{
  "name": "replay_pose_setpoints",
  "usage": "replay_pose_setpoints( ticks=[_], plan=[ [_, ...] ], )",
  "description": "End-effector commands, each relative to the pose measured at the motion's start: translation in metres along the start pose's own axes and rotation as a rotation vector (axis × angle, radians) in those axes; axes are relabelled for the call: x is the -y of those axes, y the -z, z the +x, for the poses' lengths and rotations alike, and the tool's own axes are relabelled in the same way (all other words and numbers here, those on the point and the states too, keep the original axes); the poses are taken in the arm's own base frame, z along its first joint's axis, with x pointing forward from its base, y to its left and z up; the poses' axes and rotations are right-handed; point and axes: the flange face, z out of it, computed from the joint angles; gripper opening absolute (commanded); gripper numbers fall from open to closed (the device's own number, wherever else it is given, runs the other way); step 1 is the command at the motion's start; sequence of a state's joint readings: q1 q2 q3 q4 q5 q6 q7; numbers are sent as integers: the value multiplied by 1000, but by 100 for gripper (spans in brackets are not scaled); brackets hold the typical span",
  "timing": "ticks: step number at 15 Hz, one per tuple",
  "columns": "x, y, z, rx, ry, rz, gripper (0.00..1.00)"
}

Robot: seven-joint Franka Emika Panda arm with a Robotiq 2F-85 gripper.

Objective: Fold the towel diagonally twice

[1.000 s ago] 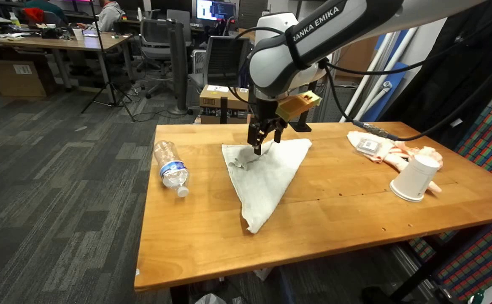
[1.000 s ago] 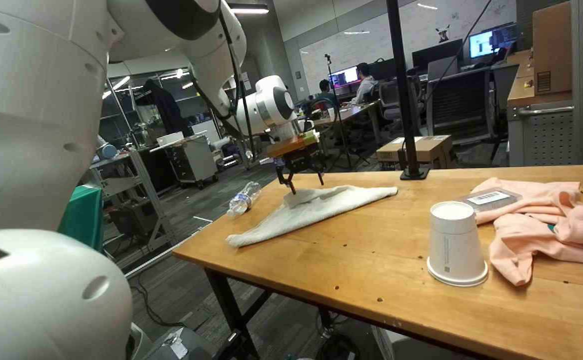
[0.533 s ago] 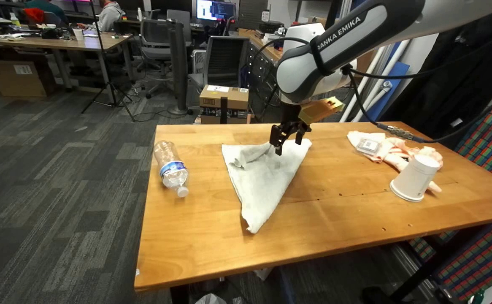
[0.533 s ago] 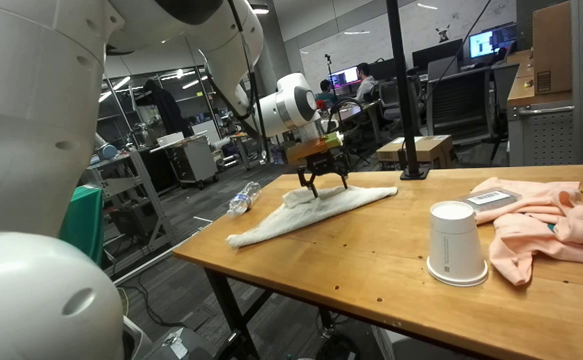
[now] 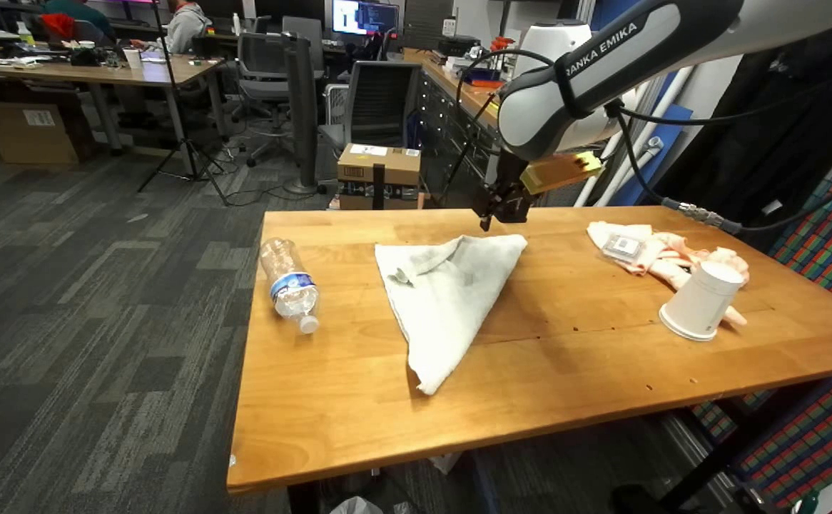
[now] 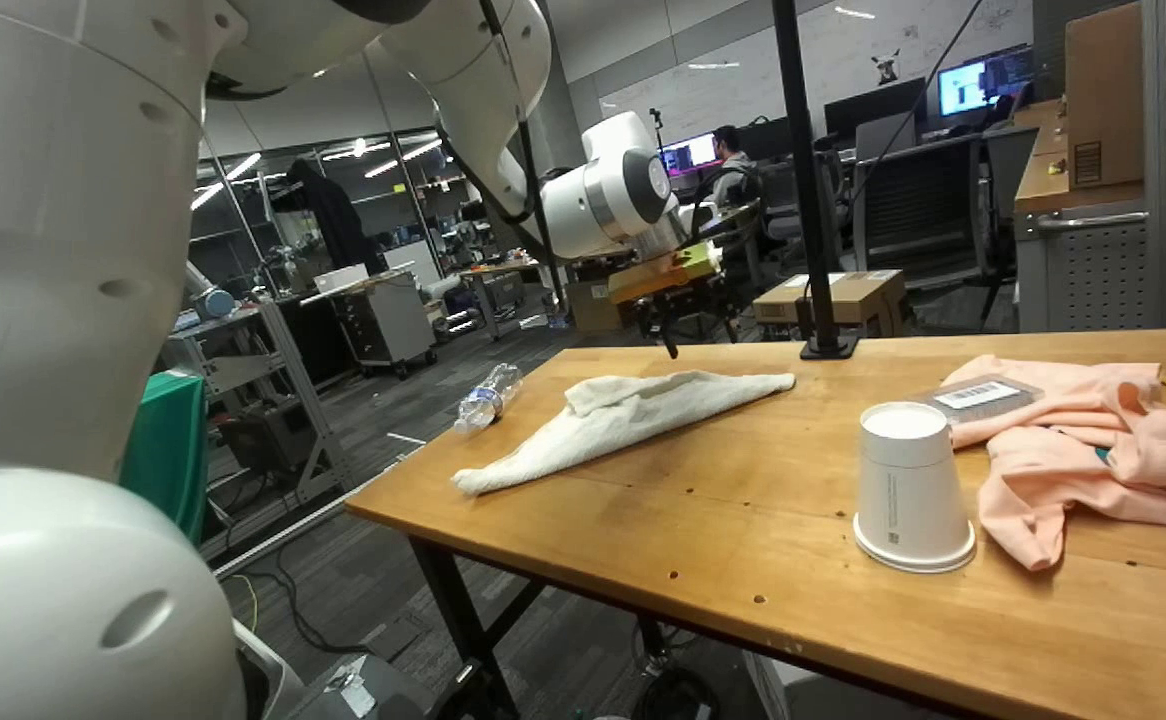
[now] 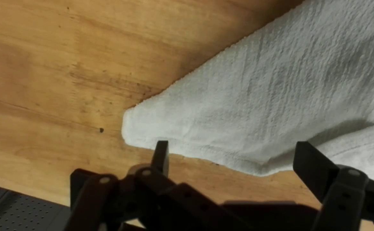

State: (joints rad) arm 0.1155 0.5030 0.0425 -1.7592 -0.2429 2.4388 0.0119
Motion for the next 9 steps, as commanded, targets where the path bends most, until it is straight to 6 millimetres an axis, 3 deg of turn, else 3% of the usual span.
replay_pose_setpoints(
  ticks=[1, 9],
  plan=[
    [-14, 7, 10, -55, -61, -18, 100],
    [-34, -35, 20, -16, -118, -69, 100]
  ],
)
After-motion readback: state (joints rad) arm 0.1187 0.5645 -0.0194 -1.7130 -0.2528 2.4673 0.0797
